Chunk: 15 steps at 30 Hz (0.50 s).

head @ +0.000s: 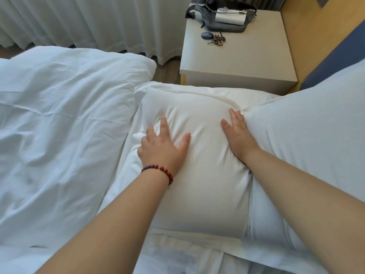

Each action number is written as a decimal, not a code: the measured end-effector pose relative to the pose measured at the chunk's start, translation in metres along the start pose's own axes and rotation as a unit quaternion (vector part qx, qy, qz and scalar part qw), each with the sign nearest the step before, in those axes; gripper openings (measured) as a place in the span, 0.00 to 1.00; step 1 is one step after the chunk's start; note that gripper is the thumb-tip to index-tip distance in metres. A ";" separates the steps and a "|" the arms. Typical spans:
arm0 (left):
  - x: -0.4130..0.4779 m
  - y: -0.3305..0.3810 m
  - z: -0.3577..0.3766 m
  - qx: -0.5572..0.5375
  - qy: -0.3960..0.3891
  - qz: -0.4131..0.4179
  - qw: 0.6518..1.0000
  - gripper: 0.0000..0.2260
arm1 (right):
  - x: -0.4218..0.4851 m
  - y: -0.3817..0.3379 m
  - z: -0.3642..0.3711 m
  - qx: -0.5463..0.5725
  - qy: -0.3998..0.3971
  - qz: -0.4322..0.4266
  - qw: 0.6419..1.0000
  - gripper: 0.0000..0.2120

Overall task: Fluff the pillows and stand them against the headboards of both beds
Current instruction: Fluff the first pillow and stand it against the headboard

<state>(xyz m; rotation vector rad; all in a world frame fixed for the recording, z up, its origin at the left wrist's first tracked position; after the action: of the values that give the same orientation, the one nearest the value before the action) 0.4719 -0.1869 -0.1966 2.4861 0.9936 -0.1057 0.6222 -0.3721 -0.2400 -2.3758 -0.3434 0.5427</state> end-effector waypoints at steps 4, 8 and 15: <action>0.028 0.023 -0.007 0.052 0.030 0.053 0.997 0.37 | 0.010 -0.013 0.006 -0.067 0.006 -0.005 0.998 0.33; 0.047 0.063 0.005 0.110 0.042 0.183 0.976 0.35 | 0.027 -0.016 -0.001 -0.150 -0.051 -0.017 0.987 0.31; 0.056 0.039 0.043 0.084 0.081 0.171 0.978 0.33 | 0.080 -0.043 -0.024 -0.086 0.062 -0.090 0.990 0.28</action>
<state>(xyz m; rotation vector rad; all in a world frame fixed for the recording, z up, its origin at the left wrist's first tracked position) 0.5436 -0.1951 -0.2331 2.8181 0.6239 0.1286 0.6995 -0.3229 -0.2179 -2.4967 -0.5627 0.2902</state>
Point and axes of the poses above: each hand's wrist, its own x-axis towards the middle knuckle, its own z-axis out of the palm, y = z × x, the point moved 2 cm from there along x, towards the middle knuckle, and after that the axes turned 2 degrees about -x, right-handed, at the moved point
